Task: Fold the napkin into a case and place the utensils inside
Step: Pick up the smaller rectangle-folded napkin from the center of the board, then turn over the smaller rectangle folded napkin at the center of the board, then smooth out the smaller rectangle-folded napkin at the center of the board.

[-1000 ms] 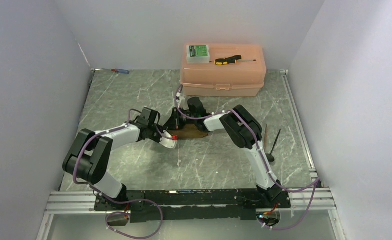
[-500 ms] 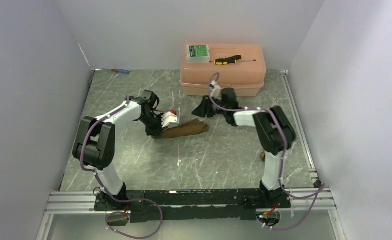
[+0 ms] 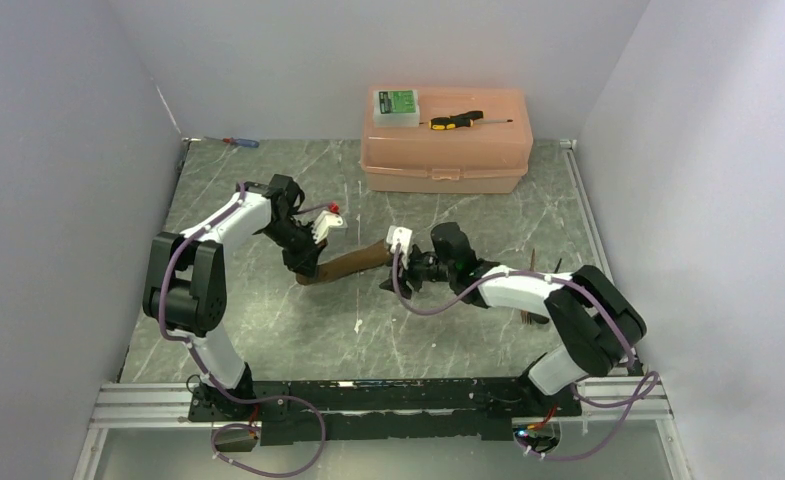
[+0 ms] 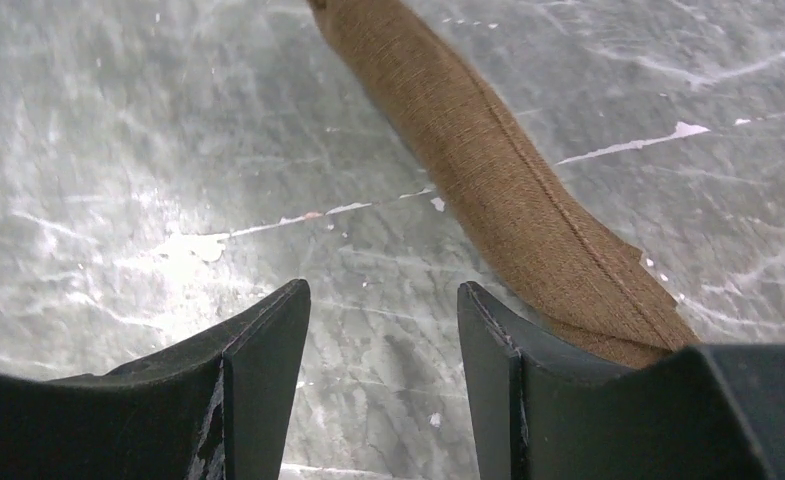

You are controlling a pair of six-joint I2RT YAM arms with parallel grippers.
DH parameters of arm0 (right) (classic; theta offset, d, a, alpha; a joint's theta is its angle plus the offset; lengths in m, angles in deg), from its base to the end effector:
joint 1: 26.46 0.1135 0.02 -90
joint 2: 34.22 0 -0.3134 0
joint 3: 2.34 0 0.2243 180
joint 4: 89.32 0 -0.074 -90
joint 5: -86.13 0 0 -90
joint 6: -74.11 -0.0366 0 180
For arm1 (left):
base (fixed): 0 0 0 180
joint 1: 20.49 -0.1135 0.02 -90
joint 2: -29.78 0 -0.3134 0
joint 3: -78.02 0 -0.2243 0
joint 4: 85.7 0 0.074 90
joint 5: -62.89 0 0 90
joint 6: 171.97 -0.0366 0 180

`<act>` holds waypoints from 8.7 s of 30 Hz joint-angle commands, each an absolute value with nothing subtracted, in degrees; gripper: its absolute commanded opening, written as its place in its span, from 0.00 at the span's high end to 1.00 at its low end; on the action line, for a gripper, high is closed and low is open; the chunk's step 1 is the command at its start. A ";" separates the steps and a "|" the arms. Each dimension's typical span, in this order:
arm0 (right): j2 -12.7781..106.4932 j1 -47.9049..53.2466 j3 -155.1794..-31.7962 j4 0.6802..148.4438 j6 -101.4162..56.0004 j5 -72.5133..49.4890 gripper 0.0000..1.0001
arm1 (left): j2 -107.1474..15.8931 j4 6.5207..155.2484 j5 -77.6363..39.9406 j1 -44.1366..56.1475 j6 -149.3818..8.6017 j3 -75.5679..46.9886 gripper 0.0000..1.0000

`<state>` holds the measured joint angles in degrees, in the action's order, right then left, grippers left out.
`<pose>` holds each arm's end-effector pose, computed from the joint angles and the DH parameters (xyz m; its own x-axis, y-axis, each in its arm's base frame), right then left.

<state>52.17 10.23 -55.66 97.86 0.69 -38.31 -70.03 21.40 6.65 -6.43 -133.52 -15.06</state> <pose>0.2137 0.1851 0.2584 -0.0785 -0.3520 -0.9327 -0.9632 0.2680 -0.0200 0.2858 -0.0925 0.2681 -0.4124 0.7745 -0.4797 0.9078 0.3056 -0.2871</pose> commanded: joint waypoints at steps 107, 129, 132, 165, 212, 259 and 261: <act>59.88 10.74 -84.83 59.23 22.50 -66.54 0.01 | -59.41 -17.63 19.96 -4.18 -151.96 -4.80 0.97; 73.25 9.00 -87.78 68.90 12.15 -80.66 0.00 | -59.76 -17.41 16.99 0.69 -153.88 -4.06 0.97; 73.87 9.49 -85.59 68.67 11.75 -83.21 0.00 | -59.17 -17.18 16.62 0.69 -153.48 -3.88 0.97; 88.30 4.04 -95.49 -10.71 84.31 -96.72 0.93 | -58.12 -7.94 14.02 0.87 -151.02 -11.14 0.97; 82.67 -2.05 -130.60 33.73 -7.99 -39.07 0.00 | -97.34 2.42 18.48 -9.77 -132.20 -3.97 0.94; 52.18 31.57 -38.92 120.13 -30.43 15.17 1.00 | -101.09 -0.04 15.76 -12.58 -127.65 -1.78 0.97; 46.43 31.53 -39.54 117.45 -30.28 13.44 1.00 | -101.57 -0.43 16.63 -12.78 -126.71 -1.12 0.97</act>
<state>55.16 31.87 -40.07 116.30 -32.30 11.18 -99.63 -2.36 17.21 -12.33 -127.84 -3.24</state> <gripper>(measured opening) 0.009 0.120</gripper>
